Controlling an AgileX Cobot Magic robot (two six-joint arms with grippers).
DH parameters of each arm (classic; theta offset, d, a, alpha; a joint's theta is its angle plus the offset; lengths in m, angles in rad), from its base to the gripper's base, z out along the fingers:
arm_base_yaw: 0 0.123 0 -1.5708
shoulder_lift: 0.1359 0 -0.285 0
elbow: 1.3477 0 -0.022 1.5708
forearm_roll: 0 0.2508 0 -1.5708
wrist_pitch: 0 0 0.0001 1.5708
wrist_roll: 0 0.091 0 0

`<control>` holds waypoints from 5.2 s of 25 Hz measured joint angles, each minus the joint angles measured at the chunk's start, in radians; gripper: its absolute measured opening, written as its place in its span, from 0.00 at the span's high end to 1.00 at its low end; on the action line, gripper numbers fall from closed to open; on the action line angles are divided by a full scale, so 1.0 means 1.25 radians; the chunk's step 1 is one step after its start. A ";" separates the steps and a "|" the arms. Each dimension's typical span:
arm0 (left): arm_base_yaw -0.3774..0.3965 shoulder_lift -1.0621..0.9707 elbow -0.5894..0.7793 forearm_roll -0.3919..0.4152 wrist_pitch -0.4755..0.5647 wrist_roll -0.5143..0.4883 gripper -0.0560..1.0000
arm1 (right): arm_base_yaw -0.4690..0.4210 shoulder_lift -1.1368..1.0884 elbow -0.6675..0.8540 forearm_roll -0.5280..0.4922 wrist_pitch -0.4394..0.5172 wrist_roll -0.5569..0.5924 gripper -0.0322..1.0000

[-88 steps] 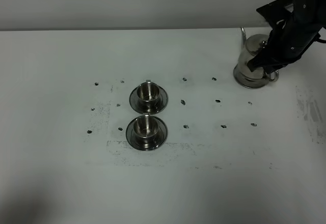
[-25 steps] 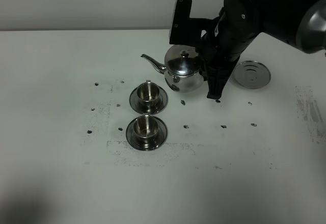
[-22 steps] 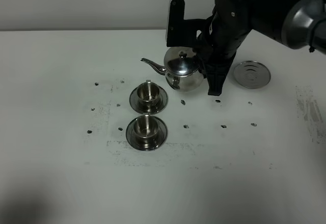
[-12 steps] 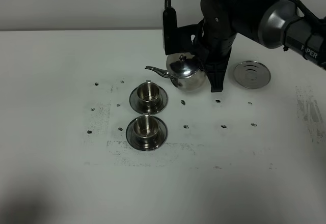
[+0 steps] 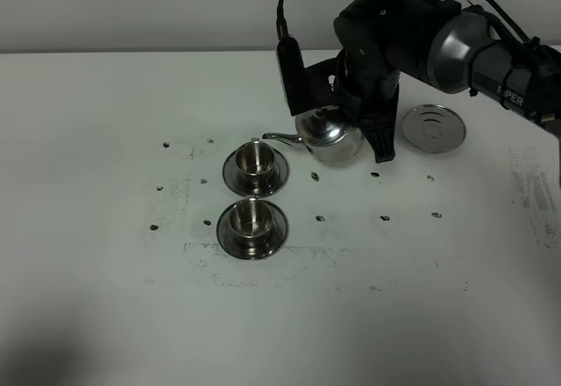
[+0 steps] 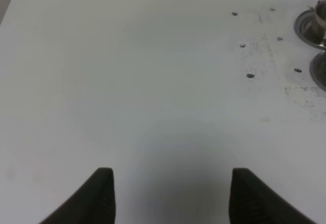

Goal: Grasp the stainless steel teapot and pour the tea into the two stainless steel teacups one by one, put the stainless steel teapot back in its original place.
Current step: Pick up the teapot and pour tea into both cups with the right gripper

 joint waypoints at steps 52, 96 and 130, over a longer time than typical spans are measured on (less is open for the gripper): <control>0.000 0.000 0.000 0.000 0.000 0.000 0.49 | 0.054 0.014 -0.002 -0.229 -0.064 -0.043 0.77; 0.000 0.000 0.000 0.000 0.000 0.000 0.49 | 0.054 0.014 -0.002 -0.230 -0.074 -0.065 0.77; 0.000 0.000 0.000 0.000 0.000 0.000 0.49 | 0.015 -0.036 -0.002 0.021 -0.024 0.101 0.77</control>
